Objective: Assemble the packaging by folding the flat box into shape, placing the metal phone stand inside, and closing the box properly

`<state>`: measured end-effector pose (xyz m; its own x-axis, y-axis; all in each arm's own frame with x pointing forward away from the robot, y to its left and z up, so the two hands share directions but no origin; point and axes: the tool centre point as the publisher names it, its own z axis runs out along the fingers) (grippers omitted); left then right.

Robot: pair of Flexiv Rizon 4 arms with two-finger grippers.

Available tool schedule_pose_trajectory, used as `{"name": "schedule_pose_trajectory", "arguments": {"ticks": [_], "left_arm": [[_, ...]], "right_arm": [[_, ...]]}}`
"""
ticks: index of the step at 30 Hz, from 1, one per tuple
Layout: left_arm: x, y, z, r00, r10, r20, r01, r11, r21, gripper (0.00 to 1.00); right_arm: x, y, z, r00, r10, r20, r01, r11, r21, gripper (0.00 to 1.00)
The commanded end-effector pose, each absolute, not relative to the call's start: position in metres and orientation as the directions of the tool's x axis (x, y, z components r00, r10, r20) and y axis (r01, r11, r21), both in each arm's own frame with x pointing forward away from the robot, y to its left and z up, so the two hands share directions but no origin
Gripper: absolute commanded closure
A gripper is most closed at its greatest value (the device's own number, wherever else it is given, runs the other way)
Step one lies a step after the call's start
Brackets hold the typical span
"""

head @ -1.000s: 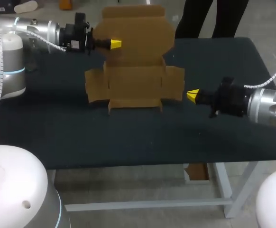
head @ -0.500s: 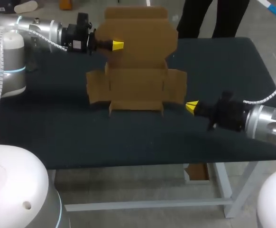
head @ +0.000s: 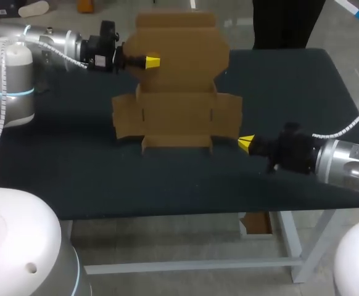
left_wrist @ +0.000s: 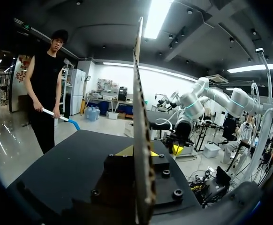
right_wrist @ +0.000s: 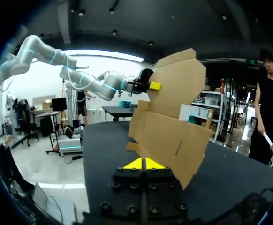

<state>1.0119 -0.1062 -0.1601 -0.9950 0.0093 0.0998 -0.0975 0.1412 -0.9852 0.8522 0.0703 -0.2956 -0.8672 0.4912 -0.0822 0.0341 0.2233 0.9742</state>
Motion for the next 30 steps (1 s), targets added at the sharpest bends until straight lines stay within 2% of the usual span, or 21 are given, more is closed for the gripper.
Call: {"name": "schedule_pose_trajectory", "arguments": {"ticks": [1, 30], "left_arm": [[1.017, -0.106, -0.165, -0.996, 0.022, 0.085, -0.081, 0.146, -0.986, 1.00], [1.008, -0.105, -0.179, -1.000, 0.009, 0.013, -0.011, 0.161, -0.987, 1.00]], "right_arm": [[0.853, 0.075, -0.300, -0.868, 0.491, -0.081, 0.033, 0.219, 0.975, 1.00], [0.865, 0.129, -0.318, -0.882, 0.469, -0.050, 0.054, 0.205, 0.977, 1.00]]}}
